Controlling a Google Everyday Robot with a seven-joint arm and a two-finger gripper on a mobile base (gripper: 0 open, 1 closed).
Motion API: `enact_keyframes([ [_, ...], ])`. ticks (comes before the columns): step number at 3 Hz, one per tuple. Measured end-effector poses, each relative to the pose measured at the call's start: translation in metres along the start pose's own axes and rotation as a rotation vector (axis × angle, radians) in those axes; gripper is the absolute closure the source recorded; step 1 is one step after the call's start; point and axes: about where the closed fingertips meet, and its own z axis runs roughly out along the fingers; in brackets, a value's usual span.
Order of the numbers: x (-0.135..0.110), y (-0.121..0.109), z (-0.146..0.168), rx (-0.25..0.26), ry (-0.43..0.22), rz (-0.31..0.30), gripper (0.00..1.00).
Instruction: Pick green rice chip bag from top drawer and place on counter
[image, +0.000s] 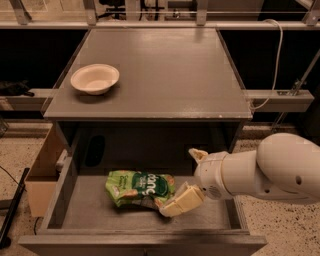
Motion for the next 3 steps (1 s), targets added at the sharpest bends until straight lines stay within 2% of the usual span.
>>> enact_keyframes([
  [1,0.001,0.000,0.005,0.013,0.007,0.002,0.00],
  [3,0.010,-0.005,0.052,-0.016,0.016,0.026,0.00],
])
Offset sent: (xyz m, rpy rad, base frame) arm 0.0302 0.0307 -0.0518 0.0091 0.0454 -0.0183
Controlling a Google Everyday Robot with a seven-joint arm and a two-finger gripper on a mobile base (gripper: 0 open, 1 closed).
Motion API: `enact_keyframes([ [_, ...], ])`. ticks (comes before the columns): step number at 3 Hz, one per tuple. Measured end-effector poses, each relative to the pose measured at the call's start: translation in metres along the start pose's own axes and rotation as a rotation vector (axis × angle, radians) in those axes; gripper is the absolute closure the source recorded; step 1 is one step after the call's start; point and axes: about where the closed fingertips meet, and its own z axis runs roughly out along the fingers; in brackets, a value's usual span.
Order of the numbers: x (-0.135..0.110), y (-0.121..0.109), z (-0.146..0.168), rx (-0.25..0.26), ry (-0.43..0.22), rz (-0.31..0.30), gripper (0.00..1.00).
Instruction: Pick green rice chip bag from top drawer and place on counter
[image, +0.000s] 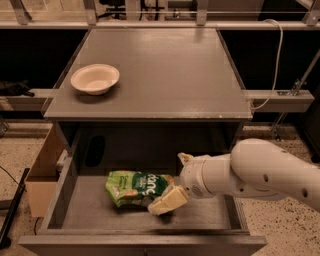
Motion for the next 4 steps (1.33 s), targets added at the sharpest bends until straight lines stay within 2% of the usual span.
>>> enact_keyframes([
  [2,0.012,0.018,0.039,-0.080,0.035,-0.014,0.00],
  [4,0.023,0.013,0.080,-0.098,0.070,-0.045,0.00],
])
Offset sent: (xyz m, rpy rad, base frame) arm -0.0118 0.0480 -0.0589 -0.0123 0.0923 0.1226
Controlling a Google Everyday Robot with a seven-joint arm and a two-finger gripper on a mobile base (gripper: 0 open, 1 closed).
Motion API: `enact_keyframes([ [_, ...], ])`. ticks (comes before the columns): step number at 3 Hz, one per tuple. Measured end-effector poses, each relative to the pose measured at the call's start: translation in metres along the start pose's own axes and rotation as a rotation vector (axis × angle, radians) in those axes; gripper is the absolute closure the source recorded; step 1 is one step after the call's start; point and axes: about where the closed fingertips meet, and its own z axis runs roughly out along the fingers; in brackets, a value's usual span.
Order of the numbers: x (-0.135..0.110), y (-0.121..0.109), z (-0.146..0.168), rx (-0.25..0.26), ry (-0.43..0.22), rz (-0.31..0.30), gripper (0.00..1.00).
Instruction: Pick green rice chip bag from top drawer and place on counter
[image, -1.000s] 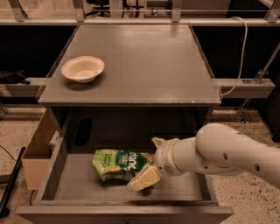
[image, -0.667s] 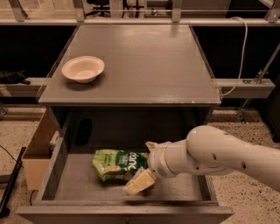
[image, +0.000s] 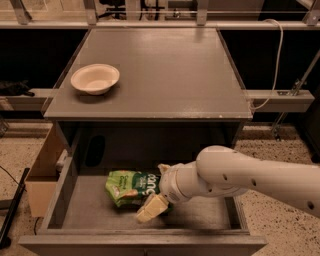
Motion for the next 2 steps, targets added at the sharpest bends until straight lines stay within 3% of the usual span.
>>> enact_keyframes([
  [1,0.0099,-0.0059,0.0154,0.017,0.015,-0.007,0.00],
  [2,0.0103,-0.0071,0.0168,0.022,0.015,-0.009,0.16],
])
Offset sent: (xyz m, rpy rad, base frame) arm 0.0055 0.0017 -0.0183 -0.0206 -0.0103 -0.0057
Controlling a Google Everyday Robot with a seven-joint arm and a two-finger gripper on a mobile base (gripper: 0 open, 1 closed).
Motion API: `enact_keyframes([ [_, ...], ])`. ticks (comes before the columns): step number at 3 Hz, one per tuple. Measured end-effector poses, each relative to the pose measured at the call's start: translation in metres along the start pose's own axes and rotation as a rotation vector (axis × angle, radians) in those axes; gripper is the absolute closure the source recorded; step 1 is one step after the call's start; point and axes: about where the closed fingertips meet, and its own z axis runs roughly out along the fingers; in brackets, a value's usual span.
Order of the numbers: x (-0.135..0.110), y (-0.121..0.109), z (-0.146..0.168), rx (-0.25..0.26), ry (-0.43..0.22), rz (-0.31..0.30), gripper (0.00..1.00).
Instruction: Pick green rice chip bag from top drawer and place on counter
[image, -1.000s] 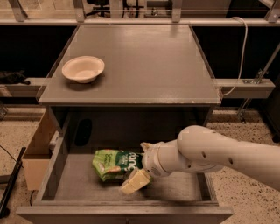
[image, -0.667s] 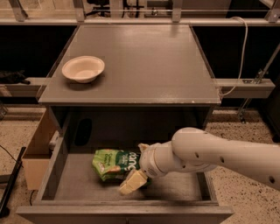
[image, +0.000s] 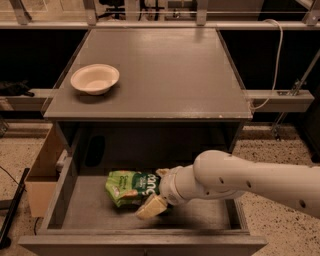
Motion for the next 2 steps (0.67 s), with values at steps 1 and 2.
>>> enact_keyframes([
  [1,0.0000,0.0000,0.0000,0.000,0.000,0.000,0.39],
  [2,0.0000,0.0000,0.0000,0.000,0.000,0.000,0.62],
])
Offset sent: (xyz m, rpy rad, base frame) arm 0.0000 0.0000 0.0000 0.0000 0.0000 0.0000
